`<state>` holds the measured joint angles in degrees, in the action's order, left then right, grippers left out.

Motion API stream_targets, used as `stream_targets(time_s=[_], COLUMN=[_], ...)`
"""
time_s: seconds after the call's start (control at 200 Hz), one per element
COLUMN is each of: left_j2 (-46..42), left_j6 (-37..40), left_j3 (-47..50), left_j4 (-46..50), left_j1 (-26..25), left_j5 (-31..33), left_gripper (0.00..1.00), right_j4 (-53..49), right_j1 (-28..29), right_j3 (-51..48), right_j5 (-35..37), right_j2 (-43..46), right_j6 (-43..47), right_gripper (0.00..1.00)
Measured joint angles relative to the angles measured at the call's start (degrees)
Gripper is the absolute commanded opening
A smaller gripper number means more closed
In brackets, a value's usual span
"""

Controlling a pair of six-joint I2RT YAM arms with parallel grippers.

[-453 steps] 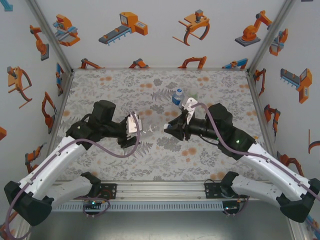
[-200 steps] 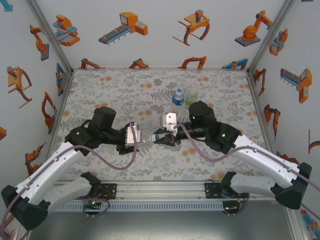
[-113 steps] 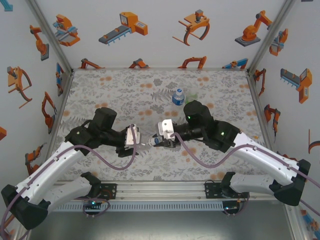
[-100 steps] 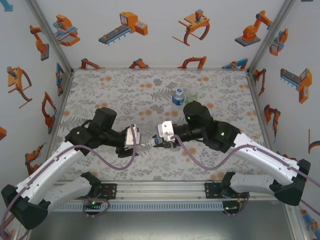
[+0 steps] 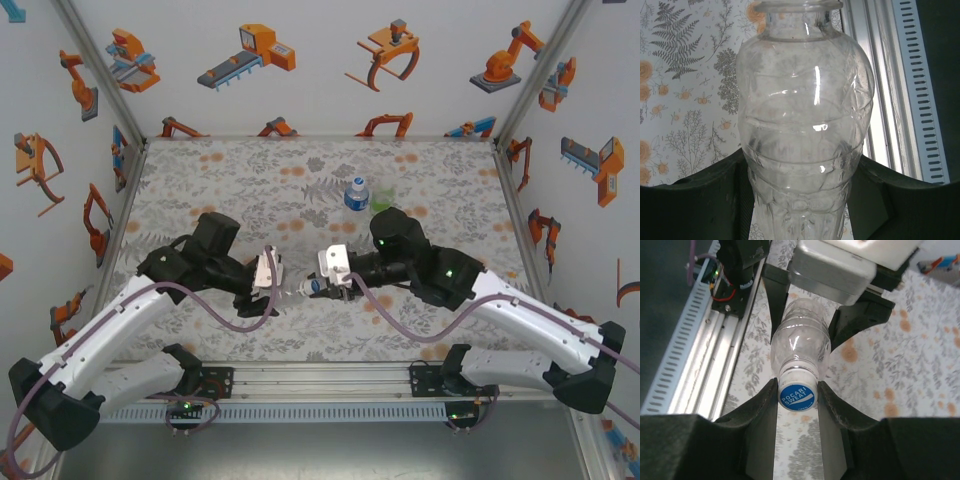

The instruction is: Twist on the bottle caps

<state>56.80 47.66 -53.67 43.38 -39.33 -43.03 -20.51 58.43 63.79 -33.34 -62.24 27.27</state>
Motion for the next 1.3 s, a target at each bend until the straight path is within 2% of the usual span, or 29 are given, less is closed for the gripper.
stream_targets(time_s=[0.27, 0.516, 0.726, 1.001, 1.297], left_j2=[-1.9, -2.6, -2.7, -2.4, -1.5], left_j6=[-0.8, -2.2, -3.8, -6.1, -7.9], left_j3=[1.4, 3.3, 4.0, 4.0, 4.0], left_j4=[-0.5, -0.3, -0.3, -2.6, -4.6], left_j1=[0.0, 0.4, 0.5, 0.5, 0.4], left_j5=[4.4, 9.0, 12.3, 14.3, 16.2], left_gripper=[0.00, 0.00, 0.00, 0.00, 0.00], right_j4=[2.8, 5.6, 5.1, 4.1, -0.9], right_j1=[-0.2, -3.2, -4.3, -4.2, -3.7], right_j3=[0.0, 0.0, -2.1, -2.3, 1.0], right_j5=[7.5, 8.2, 12.0, 18.2, 24.3], right_j2=[-2.4, -7.9, -8.7, -8.2, -9.6], right_j6=[-31.1, -65.4, -87.9, -97.8, -97.0], right_gripper=[0.00, 0.00, 0.00, 0.00, 0.00])
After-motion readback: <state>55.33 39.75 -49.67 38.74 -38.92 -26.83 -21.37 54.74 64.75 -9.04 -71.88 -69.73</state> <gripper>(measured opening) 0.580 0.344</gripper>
